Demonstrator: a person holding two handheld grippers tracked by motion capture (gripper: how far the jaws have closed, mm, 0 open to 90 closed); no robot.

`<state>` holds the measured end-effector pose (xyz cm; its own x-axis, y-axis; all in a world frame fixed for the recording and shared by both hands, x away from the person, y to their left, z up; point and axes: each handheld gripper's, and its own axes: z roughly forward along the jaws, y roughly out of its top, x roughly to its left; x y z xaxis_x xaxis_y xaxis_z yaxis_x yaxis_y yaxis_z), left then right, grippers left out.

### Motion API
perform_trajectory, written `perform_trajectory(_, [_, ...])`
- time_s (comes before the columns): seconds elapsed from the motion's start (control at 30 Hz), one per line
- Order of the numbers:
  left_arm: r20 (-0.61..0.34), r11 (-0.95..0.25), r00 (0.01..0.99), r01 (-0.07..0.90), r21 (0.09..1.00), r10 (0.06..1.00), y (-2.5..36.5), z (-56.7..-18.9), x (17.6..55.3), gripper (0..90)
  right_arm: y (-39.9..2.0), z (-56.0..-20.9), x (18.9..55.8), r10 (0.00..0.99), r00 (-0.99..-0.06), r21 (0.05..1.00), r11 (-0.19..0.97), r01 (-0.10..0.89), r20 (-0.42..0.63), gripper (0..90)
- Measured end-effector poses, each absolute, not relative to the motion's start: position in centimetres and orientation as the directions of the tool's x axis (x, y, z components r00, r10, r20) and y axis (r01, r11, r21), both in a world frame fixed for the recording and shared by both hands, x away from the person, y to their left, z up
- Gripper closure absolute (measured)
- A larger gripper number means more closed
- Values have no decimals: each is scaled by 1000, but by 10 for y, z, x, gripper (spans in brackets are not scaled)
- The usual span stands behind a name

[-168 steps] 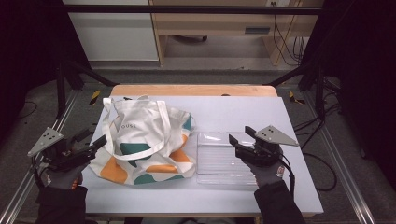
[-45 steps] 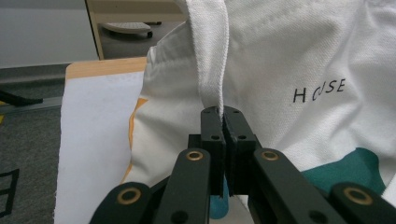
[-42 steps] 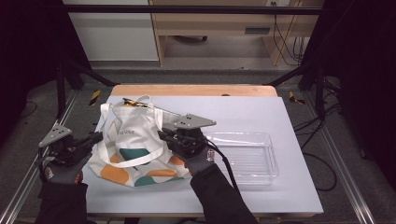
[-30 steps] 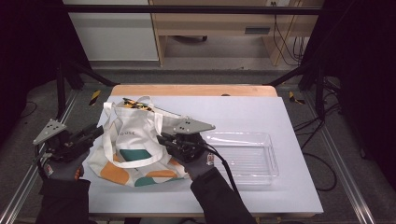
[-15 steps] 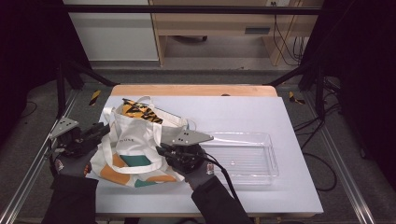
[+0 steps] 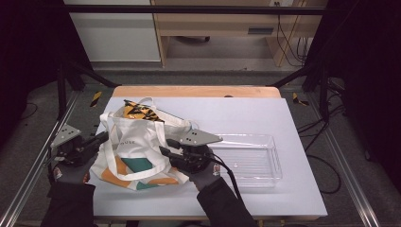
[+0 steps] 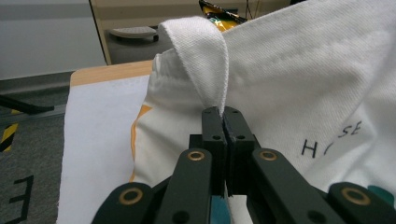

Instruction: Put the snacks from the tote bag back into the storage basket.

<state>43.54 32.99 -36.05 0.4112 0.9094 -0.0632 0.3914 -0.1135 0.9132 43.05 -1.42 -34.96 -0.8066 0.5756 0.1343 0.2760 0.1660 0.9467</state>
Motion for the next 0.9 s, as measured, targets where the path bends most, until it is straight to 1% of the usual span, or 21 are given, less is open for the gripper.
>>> perform_trajectory(0.1, [-62, -117, 416, 392, 913, 907, 331, -361, 433, 883, -17, -342, 432, 587, -800, 955, 149, 256, 123, 564])
perform_trajectory(0.13, [-60, -120, 418, 391, 912, 907, 331, -362, 432, 883, -18, -338, 435, 601, -793, 961, 145, 234, 103, 527])
perform_trajectory(0.17, [-60, -121, 419, 391, 912, 906, 330, -361, 431, 883, -18, -338, 435, 601, -793, 961, 145, 234, 103, 527])
perform_trajectory(0.27, [-55, -127, 426, 386, 914, 903, 330, -361, 429, 883, -19, -333, 441, 623, -778, 965, 140, 222, 88, 452])
perform_trajectory(0.4, [-49, -133, 428, 385, 913, 902, 329, -361, 428, 883, -18, -330, 452, 640, -764, 964, 144, 224, 82, 424])
perform_trajectory(0.43, [-48, -135, 429, 385, 913, 902, 329, -361, 428, 883, -14, -331, 457, 635, -768, 963, 152, 221, 76, 402])
perform_trajectory(0.57, [-46, -142, 435, 389, 910, 899, 328, -361, 426, 883, -6, -331, 464, 632, -772, 962, 168, 217, 63, 368])
perform_trajectory(0.67, [-48, -141, 436, 391, 909, 899, 329, -362, 425, 883, 1, -331, 468, 619, -782, 961, 173, 218, 66, 366])
perform_trajectory(0.7, [-48, -143, 438, 393, 909, 898, 330, -362, 425, 883, 3, -332, 469, 616, -785, 959, 179, 220, 65, 375])
perform_trajectory(0.73, [-51, -140, 438, 392, 909, 898, 331, -362, 425, 883, 8, -334, 470, 609, -790, 952, 198, 233, 66, 404])
perform_trajectory(0.77, [-51, -139, 437, 392, 909, 898, 331, -362, 425, 883, 8, -334, 470, 609, -790, 952, 198, 233, 66, 404])
perform_trajectory(0.8, [-52, -138, 438, 392, 909, 898, 331, -362, 425, 883, 9, -335, 470, 608, -791, 951, 206, 231, 60, 429])
perform_trajectory(0.9, [-53, -139, 440, 394, 908, 896, 331, -362, 425, 883, 11, -336, 467, 623, -782, 942, 247, 228, 26, 558])
